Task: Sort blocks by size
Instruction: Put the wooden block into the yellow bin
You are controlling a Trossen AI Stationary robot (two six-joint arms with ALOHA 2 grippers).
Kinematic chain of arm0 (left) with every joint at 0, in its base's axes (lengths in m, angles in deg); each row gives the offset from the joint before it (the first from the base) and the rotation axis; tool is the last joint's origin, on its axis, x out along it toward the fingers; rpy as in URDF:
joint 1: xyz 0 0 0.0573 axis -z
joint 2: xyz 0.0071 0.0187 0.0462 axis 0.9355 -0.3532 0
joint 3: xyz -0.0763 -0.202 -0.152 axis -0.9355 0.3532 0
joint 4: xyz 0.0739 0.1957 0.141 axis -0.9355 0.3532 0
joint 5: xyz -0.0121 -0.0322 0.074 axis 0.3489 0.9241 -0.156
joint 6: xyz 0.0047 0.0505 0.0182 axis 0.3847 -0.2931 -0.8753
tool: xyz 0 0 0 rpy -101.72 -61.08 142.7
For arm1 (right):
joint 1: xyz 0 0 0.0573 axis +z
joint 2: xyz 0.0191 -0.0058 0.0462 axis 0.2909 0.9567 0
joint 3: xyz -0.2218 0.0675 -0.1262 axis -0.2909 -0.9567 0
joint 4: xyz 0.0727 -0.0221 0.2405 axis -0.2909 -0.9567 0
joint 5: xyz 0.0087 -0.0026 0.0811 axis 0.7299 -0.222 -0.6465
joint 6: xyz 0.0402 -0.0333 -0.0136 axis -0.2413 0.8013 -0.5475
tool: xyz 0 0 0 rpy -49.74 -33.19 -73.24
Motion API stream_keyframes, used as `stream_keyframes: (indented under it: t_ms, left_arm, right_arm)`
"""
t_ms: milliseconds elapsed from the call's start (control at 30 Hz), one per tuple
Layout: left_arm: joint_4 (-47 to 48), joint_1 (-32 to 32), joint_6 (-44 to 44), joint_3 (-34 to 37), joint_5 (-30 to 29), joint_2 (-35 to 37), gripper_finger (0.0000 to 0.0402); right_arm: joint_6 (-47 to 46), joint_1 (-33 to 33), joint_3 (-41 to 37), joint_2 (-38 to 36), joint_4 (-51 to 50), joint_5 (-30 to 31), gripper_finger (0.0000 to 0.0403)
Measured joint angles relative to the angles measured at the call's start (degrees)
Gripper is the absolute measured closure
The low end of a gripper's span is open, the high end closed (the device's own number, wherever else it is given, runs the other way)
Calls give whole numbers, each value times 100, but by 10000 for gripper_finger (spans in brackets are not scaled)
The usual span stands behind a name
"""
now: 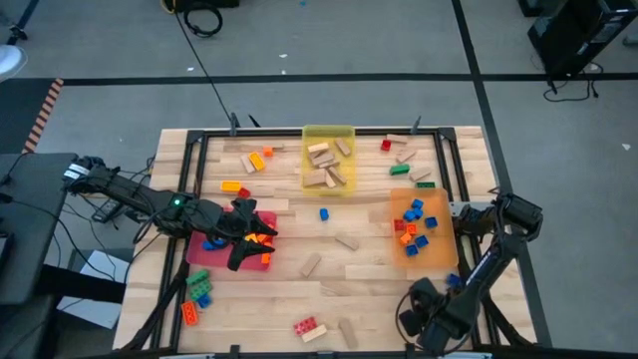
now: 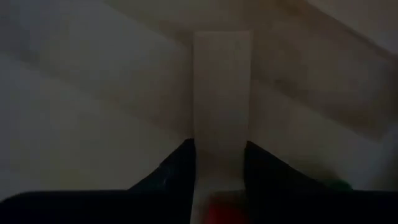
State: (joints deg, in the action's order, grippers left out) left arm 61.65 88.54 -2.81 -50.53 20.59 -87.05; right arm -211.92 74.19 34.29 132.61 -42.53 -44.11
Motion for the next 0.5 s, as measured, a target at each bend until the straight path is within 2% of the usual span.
stream_keyframes:
  t_ms: [133,333,500]
  left_arm:
    - [8,0,-28,0,-1,-1,159]
    - [-304,0,-35,-2,-23,0,159]
    - [-377,-5,-98,-2,-54,0,159]
  right_arm:
    - [25,-22,430,0,-243,319,285]
    - [33,-322,1363,-2,-1010,1309,285]
    - [524,-837,2160,-3,-1594,2180,285]
